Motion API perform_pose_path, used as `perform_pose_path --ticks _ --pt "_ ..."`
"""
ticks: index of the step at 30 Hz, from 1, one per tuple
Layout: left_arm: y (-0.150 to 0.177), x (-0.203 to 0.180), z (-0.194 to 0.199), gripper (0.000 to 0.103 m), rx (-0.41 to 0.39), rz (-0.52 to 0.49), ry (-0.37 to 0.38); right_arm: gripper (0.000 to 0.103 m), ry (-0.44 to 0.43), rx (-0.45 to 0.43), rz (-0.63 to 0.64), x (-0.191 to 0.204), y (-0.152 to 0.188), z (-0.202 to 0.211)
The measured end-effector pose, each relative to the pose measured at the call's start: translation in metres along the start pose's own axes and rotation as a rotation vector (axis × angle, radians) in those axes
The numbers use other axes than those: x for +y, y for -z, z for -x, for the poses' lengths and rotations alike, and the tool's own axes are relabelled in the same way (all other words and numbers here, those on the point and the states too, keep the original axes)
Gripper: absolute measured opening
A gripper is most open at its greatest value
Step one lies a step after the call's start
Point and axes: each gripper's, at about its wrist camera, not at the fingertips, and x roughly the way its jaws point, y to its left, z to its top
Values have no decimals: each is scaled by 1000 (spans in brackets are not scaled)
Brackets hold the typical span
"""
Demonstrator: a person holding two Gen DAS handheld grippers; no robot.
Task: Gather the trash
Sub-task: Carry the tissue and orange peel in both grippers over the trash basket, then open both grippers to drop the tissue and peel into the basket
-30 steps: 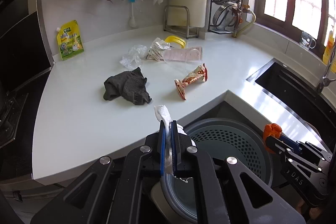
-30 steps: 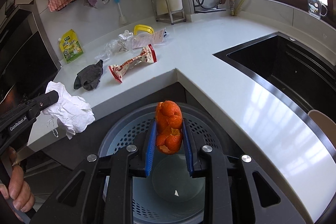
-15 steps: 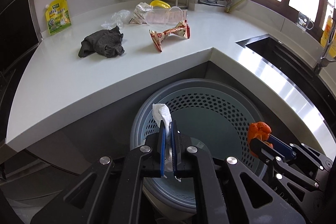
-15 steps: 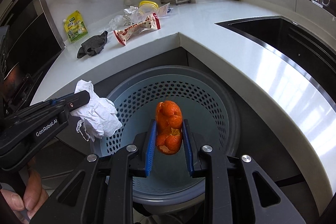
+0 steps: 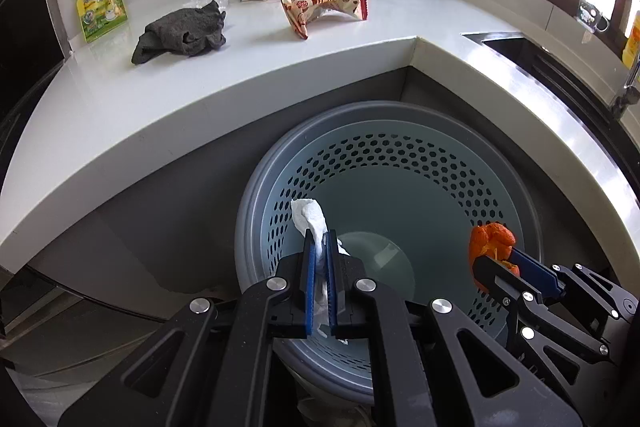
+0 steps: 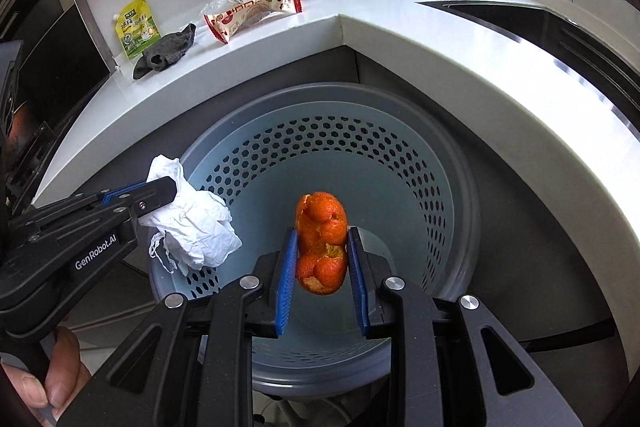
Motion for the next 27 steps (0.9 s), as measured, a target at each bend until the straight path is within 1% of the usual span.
perform_pose_path --ticks 8,10,12,13,14,15,16,18,21,25,27 --pt "3 1 -13 6 35 1 7 24 3 19 -1 -1 0 -9" --pt "3 2 -15 8 41 2 4 24 6 19 -6 -2 0 -9" --pt "3 3 -16 9 46 7 5 27 11 13 -11 -4 -1 -9" --pt "3 4 -16 15 49 13 5 33 14 8 -14 -4 -1 -8" --pt "3 6 -16 21 51 19 5 41 20 -2 -17 -5 -1 -6" --pt "4 7 -16 33 47 23 3 46 27 -13 -20 -6 -1 -4" --pt "4 8 -15 42 41 27 -6 50 28 -24 -24 -7 -1 -2" --pt "5 10 -12 49 27 30 -22 51 27 -35 -30 -10 -1 1" --pt "5 12 -11 50 23 36 -25 53 28 -40 -37 -12 -1 3" --pt "5 11 -10 61 16 32 -33 56 22 -37 -41 -13 -1 1" --pt "4 10 -11 61 15 27 -41 58 21 -33 -43 -14 -2 -1"
